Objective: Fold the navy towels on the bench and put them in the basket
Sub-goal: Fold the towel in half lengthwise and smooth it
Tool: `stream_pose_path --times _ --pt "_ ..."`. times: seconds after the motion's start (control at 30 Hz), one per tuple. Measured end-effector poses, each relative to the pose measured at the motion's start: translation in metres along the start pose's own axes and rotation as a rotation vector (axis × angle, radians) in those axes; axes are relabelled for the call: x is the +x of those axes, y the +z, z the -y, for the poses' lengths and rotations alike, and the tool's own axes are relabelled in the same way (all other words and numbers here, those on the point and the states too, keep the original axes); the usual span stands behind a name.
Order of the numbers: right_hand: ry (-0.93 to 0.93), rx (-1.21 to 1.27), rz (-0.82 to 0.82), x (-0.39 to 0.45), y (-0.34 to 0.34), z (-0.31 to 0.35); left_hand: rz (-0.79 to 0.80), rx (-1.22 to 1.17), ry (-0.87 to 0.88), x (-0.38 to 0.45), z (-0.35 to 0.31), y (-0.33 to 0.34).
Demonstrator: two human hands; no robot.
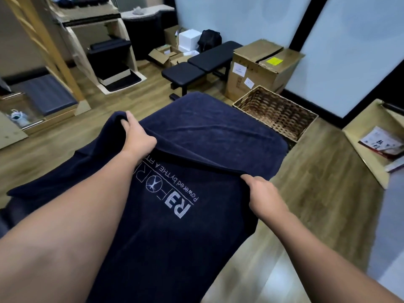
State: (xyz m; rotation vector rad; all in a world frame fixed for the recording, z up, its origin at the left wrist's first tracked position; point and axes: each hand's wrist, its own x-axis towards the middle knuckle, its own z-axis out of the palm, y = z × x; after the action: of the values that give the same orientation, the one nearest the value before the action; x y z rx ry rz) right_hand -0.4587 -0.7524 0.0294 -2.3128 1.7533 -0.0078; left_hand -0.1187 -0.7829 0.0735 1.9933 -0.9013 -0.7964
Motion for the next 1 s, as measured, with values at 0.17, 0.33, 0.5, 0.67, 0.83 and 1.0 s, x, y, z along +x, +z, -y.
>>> stream_pose_path --times 0.17,0.33,0.5,0.67,0.83,1.0 --pt "0.019 0.005 0.017 0.048 -0.012 -0.039 0.014 0.012 0.009 0.035 -0.036 0.046" --pt "0.007 0.013 0.025 0.096 -0.018 -0.086 0.021 0.06 0.01 0.068 -0.062 0.092" --pt "-0.012 0.042 0.054 0.148 -0.02 -0.138 0.011 0.086 0.001 0.098 -0.098 0.145" --pt "-0.02 0.076 0.076 0.202 -0.026 -0.19 0.012 0.09 -0.015 0.127 -0.13 0.198" --pt "-0.033 0.078 0.104 0.245 -0.033 -0.228 -0.015 0.086 -0.026 0.152 -0.155 0.236" --pt "0.008 0.132 0.122 0.27 -0.032 -0.246 -0.011 0.137 0.013 0.178 -0.174 0.263"
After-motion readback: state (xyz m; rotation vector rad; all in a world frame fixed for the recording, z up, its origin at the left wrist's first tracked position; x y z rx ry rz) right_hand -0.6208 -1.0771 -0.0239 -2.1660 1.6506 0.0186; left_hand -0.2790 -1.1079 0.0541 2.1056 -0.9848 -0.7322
